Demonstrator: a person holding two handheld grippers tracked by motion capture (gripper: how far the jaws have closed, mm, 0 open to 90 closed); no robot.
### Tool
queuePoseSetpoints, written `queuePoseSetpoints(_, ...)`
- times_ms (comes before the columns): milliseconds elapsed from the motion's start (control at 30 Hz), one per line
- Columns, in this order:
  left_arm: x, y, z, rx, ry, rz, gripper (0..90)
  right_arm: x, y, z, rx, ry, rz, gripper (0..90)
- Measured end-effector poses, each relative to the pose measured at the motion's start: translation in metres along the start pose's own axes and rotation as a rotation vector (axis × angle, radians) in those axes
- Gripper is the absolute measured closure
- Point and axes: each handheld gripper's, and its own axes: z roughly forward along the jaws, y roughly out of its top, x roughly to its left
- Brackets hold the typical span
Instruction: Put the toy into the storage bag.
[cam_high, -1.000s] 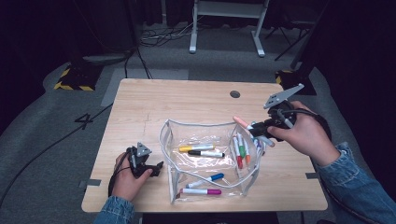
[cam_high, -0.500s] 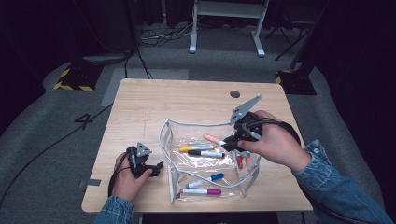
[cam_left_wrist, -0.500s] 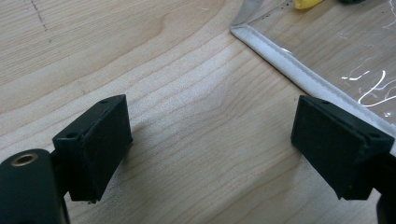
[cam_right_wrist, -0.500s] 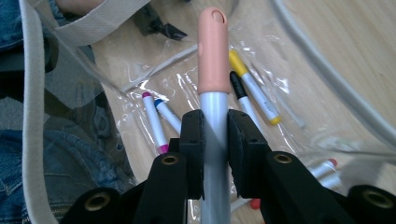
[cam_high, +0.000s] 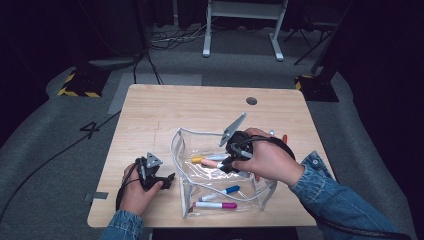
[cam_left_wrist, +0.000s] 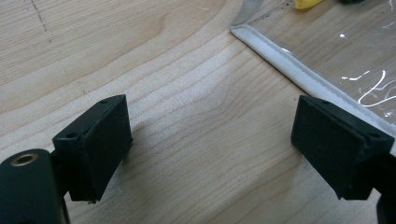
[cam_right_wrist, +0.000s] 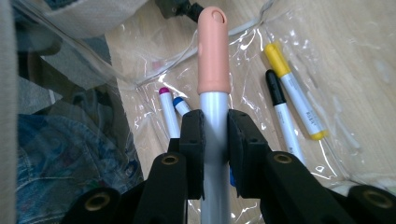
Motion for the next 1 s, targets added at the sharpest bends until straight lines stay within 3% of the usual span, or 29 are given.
queuePoseSetpoints(400,0.000,0.000,0.000,0.000,0.000,0.000,12.5,-0.001,0.000,0.045,0.144,0.026,-0.049,77.2)
queuePoseSetpoints(533,0.000,0.000,0.000,0.000,0.000,0.000,12.5,0.002,-0.001,0.059,0.192,0.049,-0.054,77.2)
queuePoseSetpoints(733,0.000,0.000,0.000,0.000,0.000,0.000,12.5,0.008,-0.002,0.075,0.239,0.068,-0.100,76.8)
queuePoseSetpoints(833,0.000,0.000,0.000,0.000,0.000,0.000,12.5,0.011,-0.002,0.077,0.203,0.063,-0.109,62.3)
queuePoseSetpoints(1000,0.000,0.000,0.000,0.000,-0.004,0.003,12.5,0.010,0.001,0.068,0.114,0.043,-0.098,50.7)
